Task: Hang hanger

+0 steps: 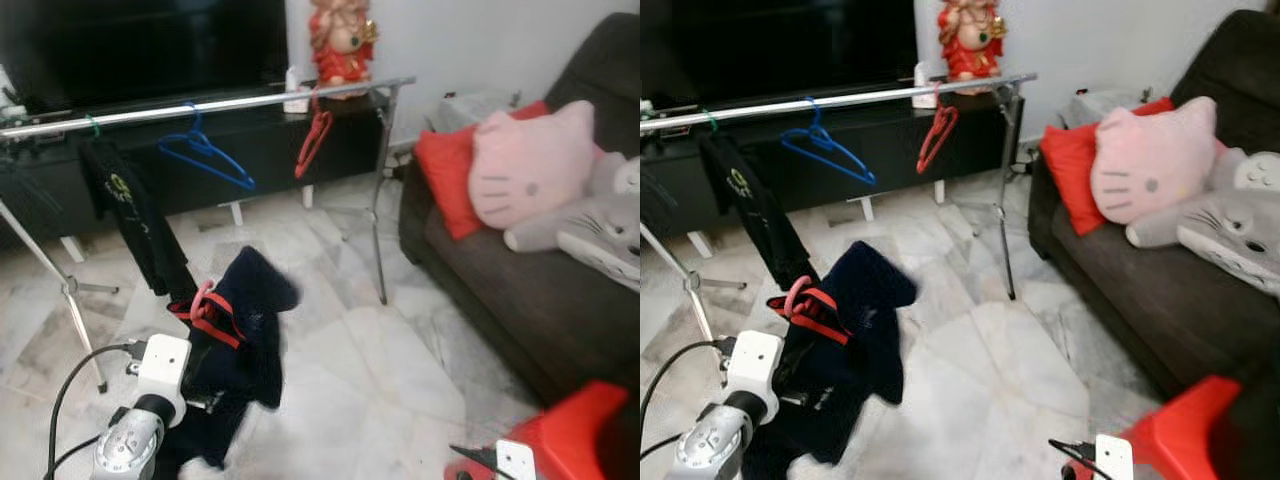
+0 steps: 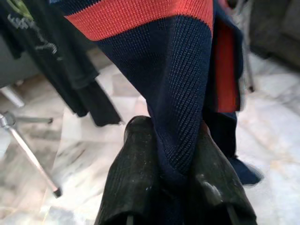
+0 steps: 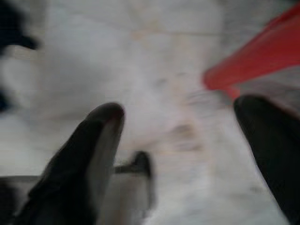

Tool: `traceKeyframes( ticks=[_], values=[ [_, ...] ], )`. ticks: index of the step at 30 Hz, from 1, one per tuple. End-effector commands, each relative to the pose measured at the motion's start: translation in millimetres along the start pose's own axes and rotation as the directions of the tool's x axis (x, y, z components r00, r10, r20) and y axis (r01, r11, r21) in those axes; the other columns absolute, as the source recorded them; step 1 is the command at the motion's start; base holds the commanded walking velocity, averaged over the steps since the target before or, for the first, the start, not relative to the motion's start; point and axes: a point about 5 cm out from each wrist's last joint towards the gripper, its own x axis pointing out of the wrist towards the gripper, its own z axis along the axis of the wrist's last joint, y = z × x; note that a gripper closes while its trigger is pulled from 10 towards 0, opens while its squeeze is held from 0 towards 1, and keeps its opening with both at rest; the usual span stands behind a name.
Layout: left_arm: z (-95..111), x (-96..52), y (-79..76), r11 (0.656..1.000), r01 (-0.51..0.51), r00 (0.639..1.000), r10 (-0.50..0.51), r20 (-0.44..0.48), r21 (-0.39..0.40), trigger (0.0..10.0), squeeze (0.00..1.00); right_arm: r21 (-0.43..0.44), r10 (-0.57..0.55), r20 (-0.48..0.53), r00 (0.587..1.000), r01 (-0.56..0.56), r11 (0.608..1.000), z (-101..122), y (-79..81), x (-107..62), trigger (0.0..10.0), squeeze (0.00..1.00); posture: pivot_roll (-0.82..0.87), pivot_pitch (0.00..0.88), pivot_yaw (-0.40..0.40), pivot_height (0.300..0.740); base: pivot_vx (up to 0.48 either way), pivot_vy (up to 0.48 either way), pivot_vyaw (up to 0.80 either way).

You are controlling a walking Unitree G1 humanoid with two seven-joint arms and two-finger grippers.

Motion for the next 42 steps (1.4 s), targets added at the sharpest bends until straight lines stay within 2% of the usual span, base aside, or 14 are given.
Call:
traceKeyframes(
  ticks=[1, 7, 20, 34, 36, 42],
  values=[
    [9.9, 4.1, -3.1, 1.0, 0.01, 0.999, -0.01, 0.041, 0.009, 10.0, 0.0, -0.006, -0.035, -0.019, 0.999, 0.034, 0.999, -5.6, -12.8, -2.7, 10.0, 0.0, -0.12, 0.0, -0.014, 0.74, 0.371, 0.0, 0.0],
    [10.3, 4.6, -4.8, 1.0, 0.015, 0.999, -0.016, 0.04, 0.007, 10.0, 0.0, -0.028, -0.039, -0.038, 0.999, 0.038, 0.999, -6.5, -13.5, -2.6, 10.0, 0.0, -0.12, 0.0, -0.014, 0.74, 0.374, 0.0, -0.14],
    [9.4, 3.9, -6.4, 1.0, 0.021, 0.999, -0.021, 0.036, 0.004, 10.0, 0.0, -0.039, -0.037, -0.049, 0.998, 0.035, 0.999, -7.3, -13.1, -2.6, 10.0, 0.0, -0.11, 0.0, -0.015, 0.74, 0.374, 0.0, -0.8],
    [8.5, 3.3, -10.9, 1.0, 0.03, 0.999, -0.03, 0.032, -0.001, 10.0, 0.0, -0.032, -0.043, -0.034, 0.998, 0.042, 0.999, -6.5, -12.9, -2.6, 10.0, 0.0, -0.11, 0.0, -0.014, 0.74, 0.38, 0.0, 0.0],
    [9.8, 3.6, -15.2, 0.998, 0.063, 0.997, -0.063, 0.038, 0.005, 10.0, 0.0, -0.043, -0.041, -0.034, 0.999, 0.04, 0.998, -5.9, -12.9, -2.5, 10.0, 0.0, -0.11, 0.0, -0.014, 0.74, 0.349, 0.0, 0.0],
    [6.6, 1.9, -19.4, 0.995, 0.098, 0.995, -0.098, 0.025, -0.001, 10.0, 0.0, -0.063, -0.043, -0.036, 0.998, 0.041, 0.997, -5.4, -13.0, -2.3, 10.0, 0.0, -0.11, 0.0, -0.013, 0.74, 0.0, 0.0, 0.21]
  ],
)
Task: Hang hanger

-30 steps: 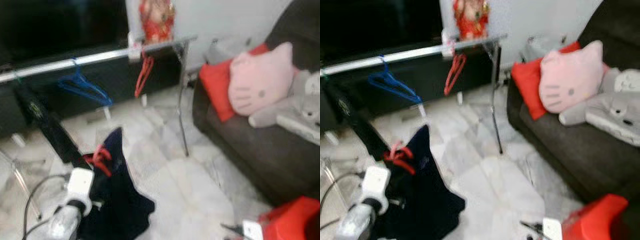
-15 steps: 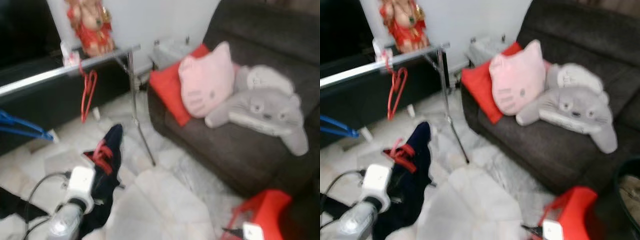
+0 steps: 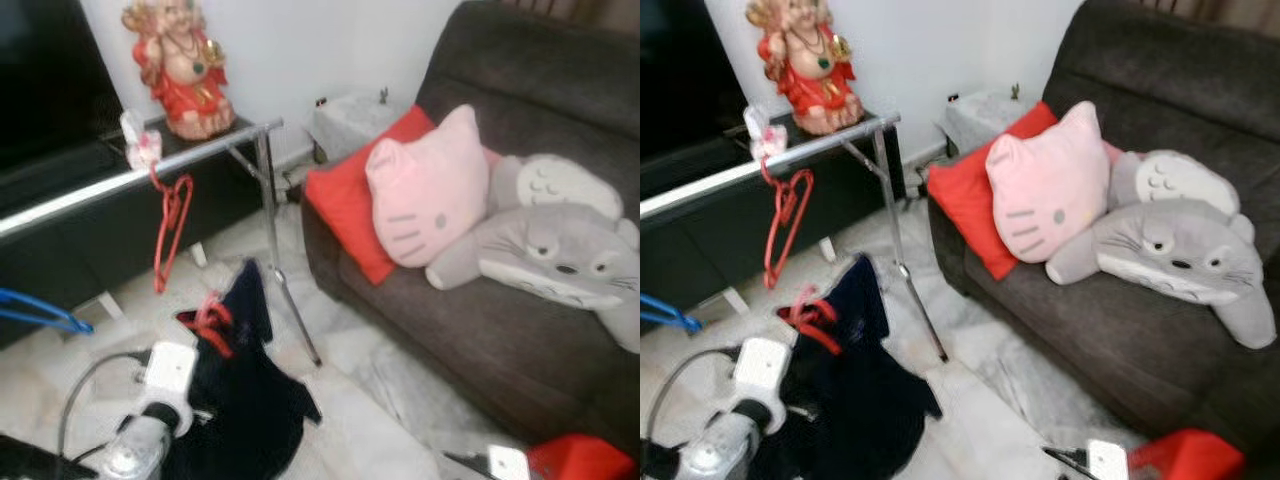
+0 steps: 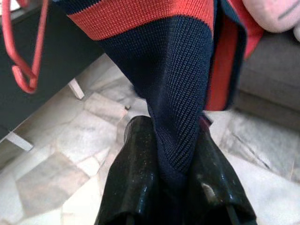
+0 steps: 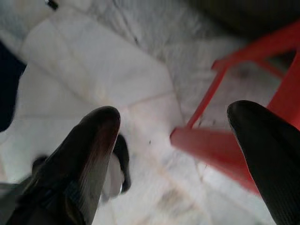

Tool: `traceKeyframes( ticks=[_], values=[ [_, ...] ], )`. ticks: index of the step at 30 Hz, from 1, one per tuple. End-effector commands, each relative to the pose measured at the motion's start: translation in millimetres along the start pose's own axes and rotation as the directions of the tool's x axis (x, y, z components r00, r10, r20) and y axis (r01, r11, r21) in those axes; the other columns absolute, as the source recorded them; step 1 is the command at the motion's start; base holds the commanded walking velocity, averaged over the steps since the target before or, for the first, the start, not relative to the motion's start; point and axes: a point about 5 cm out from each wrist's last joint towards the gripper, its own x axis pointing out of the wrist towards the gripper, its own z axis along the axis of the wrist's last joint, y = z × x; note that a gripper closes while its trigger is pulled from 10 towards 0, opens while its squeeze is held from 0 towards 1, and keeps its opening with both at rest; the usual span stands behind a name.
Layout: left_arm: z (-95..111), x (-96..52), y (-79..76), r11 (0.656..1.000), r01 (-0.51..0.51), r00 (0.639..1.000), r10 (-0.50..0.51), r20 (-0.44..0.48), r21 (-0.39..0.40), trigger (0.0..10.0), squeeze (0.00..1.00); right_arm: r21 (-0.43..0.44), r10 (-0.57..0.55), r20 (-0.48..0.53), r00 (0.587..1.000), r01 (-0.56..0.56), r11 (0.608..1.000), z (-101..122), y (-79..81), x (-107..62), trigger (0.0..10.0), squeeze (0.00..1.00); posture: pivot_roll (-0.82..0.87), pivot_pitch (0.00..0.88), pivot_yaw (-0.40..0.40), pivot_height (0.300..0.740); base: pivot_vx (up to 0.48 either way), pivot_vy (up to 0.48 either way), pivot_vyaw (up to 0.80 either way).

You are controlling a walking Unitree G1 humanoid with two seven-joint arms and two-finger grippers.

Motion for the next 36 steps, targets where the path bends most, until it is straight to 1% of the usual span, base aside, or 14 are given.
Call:
traceKeyframes(
  ticks=[1, 11, 19, 25, 32, 36],
  values=[
    [3.5, -2.4, 6.8, 1.0, -0.015, 1.0, 0.014, 0.012, 0.025, 10.0, 0.0, -0.016, 0.022, 0.0, 1.0, -0.022, 1.0, 1.9, 9.3, 1.2, 10.0, 0.0, -0.11, 0.0, -0.013, 0.74, 0.0, 0.0, 0.8],
    [1.8, -3.0, 3.5, 0.999, 0.005, 1.0, -0.005, 0.002, 0.033, 10.0, 0.0, -0.014, 0.023, -0.003, 1.0, -0.023, 1.0, 1.3, 8.8, 1.1, 10.0, 0.0, -0.11, 0.0, -0.015, 0.74, 0.0, 0.0, 0.8],
    [1.9, -3.0, 8.1, 0.999, -0.009, 1.0, 0.01, 0.0, 0.043, 10.0, 0.0, -0.016, 0.022, -0.008, 1.0, -0.022, 1.0, 1.2, 8.7, 1.1, 10.0, 0.0, -0.11, 0.0, -0.017, 0.74, 0.0, 0.0, 0.8],
    [1.6, -2.8, 8.0, 0.999, -0.01, 1.0, 0.01, -0.003, 0.045, 10.0, 0.0, -0.016, 0.024, -0.009, 1.0, -0.024, 1.0, 1.1, 8.7, 1.1, 10.0, 0.0, -0.11, 0.0, -0.017, 0.74, 0.0, 0.0, 0.78],
    [-0.1, -2.3, 7.2, 0.998, -0.009, 1.0, 0.01, -0.014, 0.054, 10.0, 0.0, 0.013, 0.029, -0.009, 1.0, -0.028, 1.0, 0.2, 9.3, 1.0, 10.0, 0.0, -0.11, 0.0, -0.017, 0.74, 0.0, 0.0, 0.0],
    [-1.7, -2.1, 9.4, 0.997, -0.033, 0.999, 0.035, -0.026, 0.072, 10.0, 0.0, 0.034, 0.033, -0.002, 0.999, -0.033, 0.999, 0.2, 9.7, 0.9, 10.0, 0.0, -0.11, 0.0, -0.018, 0.74, 0.0, 0.0, 0.0]
  ],
)
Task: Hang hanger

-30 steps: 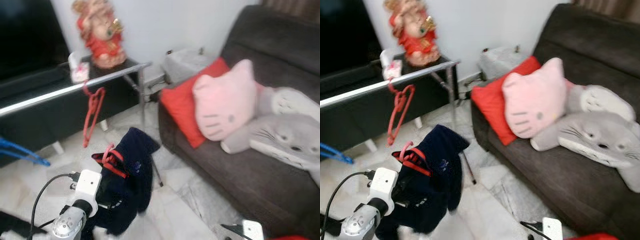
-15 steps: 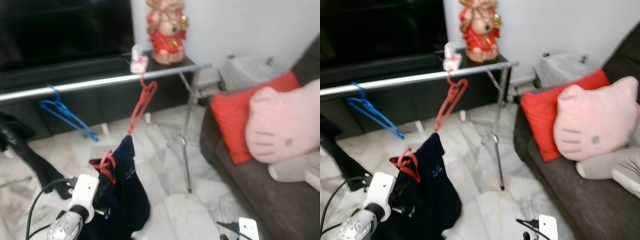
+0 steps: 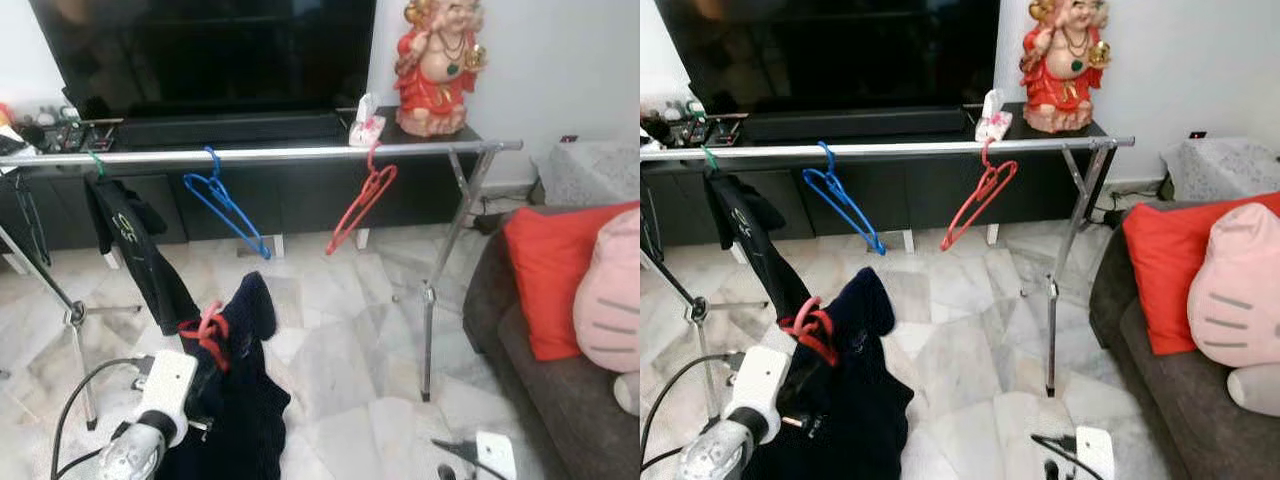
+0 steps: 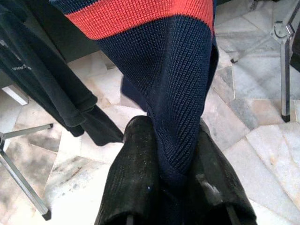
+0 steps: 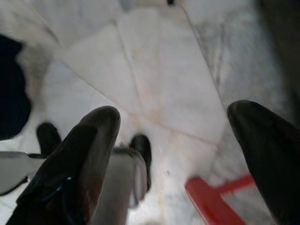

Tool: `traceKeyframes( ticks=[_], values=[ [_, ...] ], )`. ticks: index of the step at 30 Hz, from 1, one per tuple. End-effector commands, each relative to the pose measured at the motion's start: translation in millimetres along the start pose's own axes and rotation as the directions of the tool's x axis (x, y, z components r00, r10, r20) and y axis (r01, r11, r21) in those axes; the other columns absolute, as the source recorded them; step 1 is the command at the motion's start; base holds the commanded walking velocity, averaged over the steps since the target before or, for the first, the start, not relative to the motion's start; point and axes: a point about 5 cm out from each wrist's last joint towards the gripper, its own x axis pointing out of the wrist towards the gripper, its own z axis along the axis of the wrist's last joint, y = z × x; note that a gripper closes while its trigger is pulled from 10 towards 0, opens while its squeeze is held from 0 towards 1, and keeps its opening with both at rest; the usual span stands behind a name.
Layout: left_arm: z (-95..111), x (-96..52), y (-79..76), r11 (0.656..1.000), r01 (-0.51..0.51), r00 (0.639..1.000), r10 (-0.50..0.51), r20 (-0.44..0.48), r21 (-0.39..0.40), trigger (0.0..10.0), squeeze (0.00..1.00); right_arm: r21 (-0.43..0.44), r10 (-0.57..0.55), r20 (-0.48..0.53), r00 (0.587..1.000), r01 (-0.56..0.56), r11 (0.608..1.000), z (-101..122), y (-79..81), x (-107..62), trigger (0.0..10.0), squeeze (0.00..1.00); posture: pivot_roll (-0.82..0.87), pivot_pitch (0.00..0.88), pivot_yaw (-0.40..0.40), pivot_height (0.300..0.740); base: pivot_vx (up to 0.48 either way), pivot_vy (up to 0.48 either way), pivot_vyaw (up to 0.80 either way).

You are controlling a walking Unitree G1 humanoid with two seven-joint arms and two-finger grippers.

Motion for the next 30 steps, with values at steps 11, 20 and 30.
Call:
traceKeyframes(
  ticks=[11, 20, 30],
  values=[
    [7.1, 3.7, 7.0, 0.998, -0.051, 0.999, 0.05, 0.02, 0.035, 10.0, 0.0, -0.04, 0.008, 0.019, 1.0, -0.007, 0.999, 7.3, -0.1, 0.9, 10.0, 0.0, -0.11, 0.0, -0.02, 0.74, 0.0, -0.245, 0.06],
    [7.3, 4.5, 8.3, 0.997, -0.07, 0.997, 0.07, 0.02, 0.032, 10.0, 0.0, -0.04, 0.029, 0.013, 0.999, -0.029, 0.999, 7.3, 1.1, 1.1, 10.0, 0.0, -0.11, 0.0, -0.021, 0.74, 0.0, -0.278, 0.2],
    [7.6, 5.6, 8.6, 0.996, -0.088, 0.996, 0.088, 0.023, 0.005, 10.0, 0.0, -0.038, 0.026, 0.015, 1.0, -0.026, 0.999, 7.1, 1.1, 1.0, 10.0, 0.0, -0.11, 0.0, -0.021, 0.74, 0.0, -0.137, 0.0]
  ],
)
